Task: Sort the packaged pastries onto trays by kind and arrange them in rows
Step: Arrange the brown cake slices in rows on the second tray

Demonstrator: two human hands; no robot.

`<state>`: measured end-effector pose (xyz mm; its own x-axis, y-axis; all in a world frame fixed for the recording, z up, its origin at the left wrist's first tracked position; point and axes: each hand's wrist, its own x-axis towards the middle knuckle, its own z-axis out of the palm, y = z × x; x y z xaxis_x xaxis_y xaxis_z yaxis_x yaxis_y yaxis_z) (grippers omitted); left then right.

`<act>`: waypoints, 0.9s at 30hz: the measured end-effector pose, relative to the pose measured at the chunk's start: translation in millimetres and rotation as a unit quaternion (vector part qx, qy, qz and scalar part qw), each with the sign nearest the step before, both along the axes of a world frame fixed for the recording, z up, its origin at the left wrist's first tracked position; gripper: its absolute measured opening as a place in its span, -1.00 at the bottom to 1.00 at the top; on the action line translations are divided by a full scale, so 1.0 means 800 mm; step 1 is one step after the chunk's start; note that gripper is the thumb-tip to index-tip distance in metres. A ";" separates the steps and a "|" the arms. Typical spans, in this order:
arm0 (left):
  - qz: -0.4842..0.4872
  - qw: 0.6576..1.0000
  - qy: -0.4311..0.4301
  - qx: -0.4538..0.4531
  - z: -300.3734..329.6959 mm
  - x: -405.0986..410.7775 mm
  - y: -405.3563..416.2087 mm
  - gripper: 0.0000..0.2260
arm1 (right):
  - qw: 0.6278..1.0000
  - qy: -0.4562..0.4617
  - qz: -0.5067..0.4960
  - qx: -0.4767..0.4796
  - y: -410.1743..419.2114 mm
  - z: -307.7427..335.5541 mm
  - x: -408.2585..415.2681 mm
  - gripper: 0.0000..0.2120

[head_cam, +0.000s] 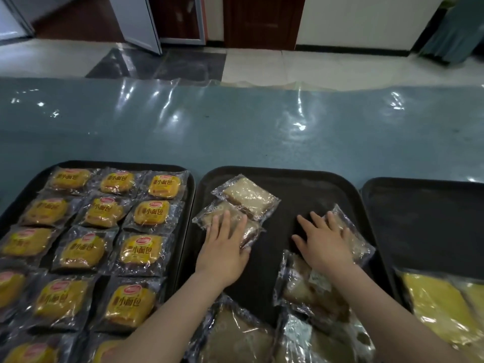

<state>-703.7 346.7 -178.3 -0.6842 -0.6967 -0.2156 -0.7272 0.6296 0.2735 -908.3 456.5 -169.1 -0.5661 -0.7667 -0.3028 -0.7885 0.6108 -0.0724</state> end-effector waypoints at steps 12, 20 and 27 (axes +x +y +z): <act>-0.004 0.999 -0.011 -0.030 0.011 0.002 -0.005 -0.50 | 0.966 -0.105 0.208 -0.110 -0.096 0.009 0.004 -0.55; -0.010 0.992 -0.019 -0.124 0.007 -0.007 -0.009 -0.48 | 0.991 0.062 0.001 -0.121 -0.051 0.014 -0.039 -0.55; 0.064 0.995 0.004 -0.082 -0.020 -0.056 -0.023 -0.44 | 0.989 -0.050 0.115 -0.083 -0.045 0.003 -0.035 -0.47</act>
<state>-748.3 328.4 -194.0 -0.5883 -0.8040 -0.0863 -0.8029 0.5680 0.1809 -936.1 420.4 -167.0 -0.3447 -0.9153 -0.2082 -0.8887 0.3897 -0.2415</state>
